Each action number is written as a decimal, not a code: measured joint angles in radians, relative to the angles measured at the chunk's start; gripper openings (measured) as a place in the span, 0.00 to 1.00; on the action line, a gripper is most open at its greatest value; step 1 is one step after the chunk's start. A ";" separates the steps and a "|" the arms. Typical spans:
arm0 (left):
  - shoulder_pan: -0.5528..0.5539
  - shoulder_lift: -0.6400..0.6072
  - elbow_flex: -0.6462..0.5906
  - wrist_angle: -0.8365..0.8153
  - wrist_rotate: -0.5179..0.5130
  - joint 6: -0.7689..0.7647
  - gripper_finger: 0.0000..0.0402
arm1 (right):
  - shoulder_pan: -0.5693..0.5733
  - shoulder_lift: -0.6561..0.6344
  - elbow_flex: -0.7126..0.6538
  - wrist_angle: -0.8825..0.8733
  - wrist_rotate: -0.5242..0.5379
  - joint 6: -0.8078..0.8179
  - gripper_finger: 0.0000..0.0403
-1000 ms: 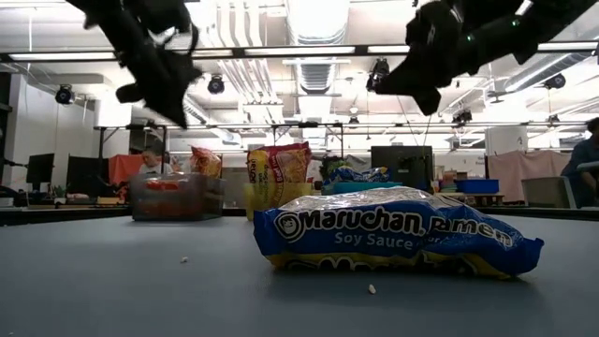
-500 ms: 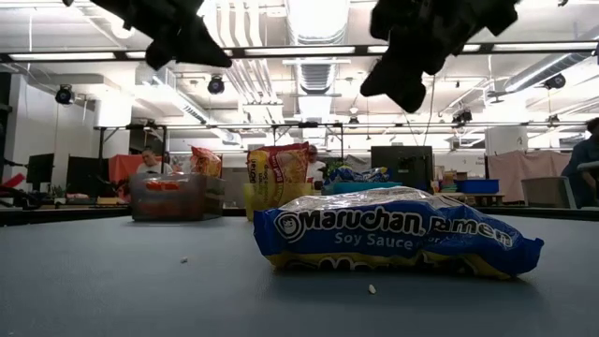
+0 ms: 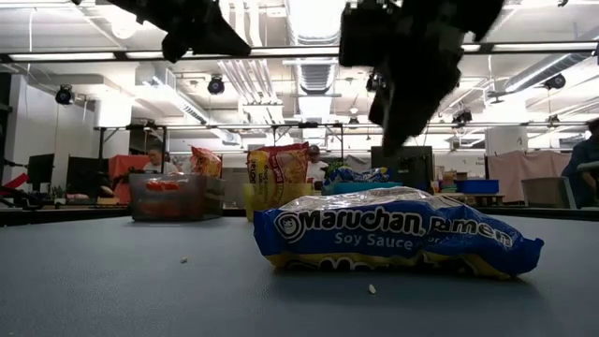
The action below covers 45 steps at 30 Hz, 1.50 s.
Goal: Sort Maruchan noodles
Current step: Put the blue noodle pack into the blue bin
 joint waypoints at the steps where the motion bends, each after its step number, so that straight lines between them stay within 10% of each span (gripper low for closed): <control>1: -0.003 0.006 0.000 0.005 0.000 0.006 0.00 | 0.011 0.027 0.020 -0.025 -0.005 0.000 0.02; 19: -0.042 0.092 0.001 0.061 0.003 0.027 0.00 | 0.012 0.204 0.077 -0.040 -0.199 0.074 0.02; 28: -0.042 0.090 0.001 0.073 0.003 0.027 0.00 | -0.096 0.203 0.072 -0.122 0.240 0.099 0.02; 32: -0.049 0.097 0.001 0.073 0.010 0.014 0.00 | -0.153 0.151 0.072 -0.134 0.272 0.045 0.02; 45: -0.103 0.333 0.001 0.256 0.430 -0.003 0.00 | -0.147 -0.164 -0.194 -0.076 0.182 0.077 0.02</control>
